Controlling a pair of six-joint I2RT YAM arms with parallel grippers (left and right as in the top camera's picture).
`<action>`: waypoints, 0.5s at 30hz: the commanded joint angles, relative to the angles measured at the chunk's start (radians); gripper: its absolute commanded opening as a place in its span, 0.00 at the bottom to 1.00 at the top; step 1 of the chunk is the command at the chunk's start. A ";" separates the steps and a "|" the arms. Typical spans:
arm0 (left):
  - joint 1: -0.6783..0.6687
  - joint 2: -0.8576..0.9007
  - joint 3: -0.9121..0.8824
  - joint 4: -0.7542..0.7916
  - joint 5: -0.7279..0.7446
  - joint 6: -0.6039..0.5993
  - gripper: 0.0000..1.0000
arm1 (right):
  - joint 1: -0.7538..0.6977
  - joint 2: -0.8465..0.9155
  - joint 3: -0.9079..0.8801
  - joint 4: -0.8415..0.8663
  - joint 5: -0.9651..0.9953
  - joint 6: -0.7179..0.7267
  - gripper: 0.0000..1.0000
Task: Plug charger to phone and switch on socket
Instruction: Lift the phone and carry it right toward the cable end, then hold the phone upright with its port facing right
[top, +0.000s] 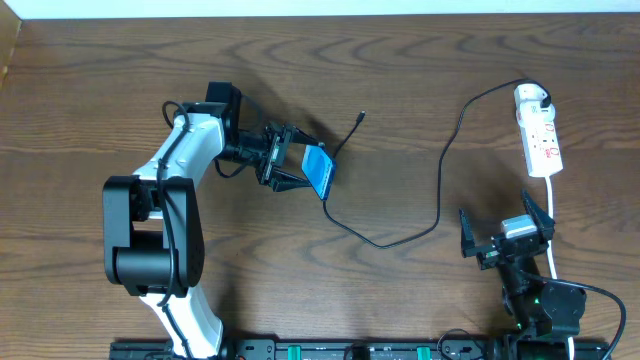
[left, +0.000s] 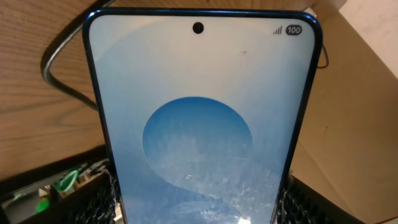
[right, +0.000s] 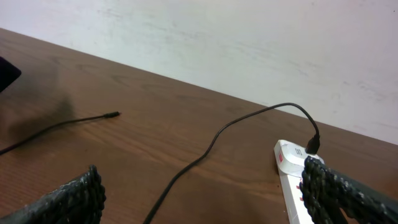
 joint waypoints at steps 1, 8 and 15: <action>0.005 -0.037 0.002 -0.003 0.051 -0.053 0.68 | 0.010 -0.005 -0.002 -0.005 0.003 0.006 0.99; 0.005 -0.037 0.002 -0.003 0.051 -0.076 0.68 | 0.010 -0.005 -0.002 -0.005 0.003 0.006 0.99; 0.005 -0.037 0.002 -0.003 0.051 -0.128 0.68 | 0.010 -0.005 -0.002 -0.005 0.003 0.006 0.99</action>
